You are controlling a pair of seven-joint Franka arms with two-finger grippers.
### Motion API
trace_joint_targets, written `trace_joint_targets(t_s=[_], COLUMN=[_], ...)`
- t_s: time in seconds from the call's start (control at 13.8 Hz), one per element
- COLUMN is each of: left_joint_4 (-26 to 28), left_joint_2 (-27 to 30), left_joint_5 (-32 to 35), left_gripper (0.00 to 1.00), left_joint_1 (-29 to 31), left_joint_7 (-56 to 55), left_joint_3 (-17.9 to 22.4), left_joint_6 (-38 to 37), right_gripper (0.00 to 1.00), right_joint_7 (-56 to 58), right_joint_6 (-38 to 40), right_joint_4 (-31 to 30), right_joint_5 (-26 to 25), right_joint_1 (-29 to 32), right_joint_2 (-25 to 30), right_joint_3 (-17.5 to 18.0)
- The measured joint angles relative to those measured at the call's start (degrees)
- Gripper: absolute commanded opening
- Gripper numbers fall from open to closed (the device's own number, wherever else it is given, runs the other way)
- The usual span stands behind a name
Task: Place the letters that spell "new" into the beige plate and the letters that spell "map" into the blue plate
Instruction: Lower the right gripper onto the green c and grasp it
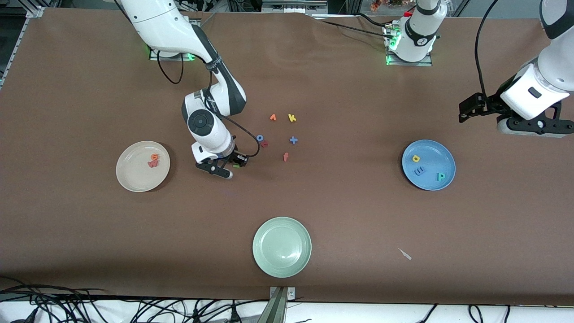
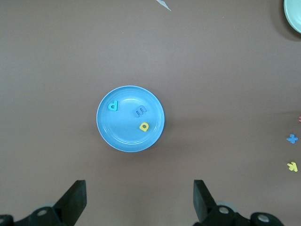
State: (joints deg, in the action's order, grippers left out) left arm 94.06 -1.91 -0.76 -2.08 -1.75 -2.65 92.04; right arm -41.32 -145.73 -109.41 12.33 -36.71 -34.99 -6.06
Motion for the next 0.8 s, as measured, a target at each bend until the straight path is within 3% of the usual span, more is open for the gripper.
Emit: trace_joint_targets(t_s=[0.14, 0.8], left_joint_4=[0.0, 0.0], left_joint_2=[0.0, 0.0], left_joint_5=[0.0, 0.0], left_gripper=[1.00, 1.00], left_joint_1=[0.0, 0.0], left_joint_7=[0.0, 0.0], left_joint_3=[0.0, 0.0], left_joint_6=[0.0, 0.0], right_gripper=[0.31, 0.24], right_joint_7=[0.0, 0.0], right_joint_6=[0.0, 0.1], right_joint_4=[0.0, 0.0], right_joint_5=[0.0, 0.0], right_joint_1=[0.0, 0.1], right_joint_2=[0.0, 0.1], right_joint_3=[-0.1, -0.1])
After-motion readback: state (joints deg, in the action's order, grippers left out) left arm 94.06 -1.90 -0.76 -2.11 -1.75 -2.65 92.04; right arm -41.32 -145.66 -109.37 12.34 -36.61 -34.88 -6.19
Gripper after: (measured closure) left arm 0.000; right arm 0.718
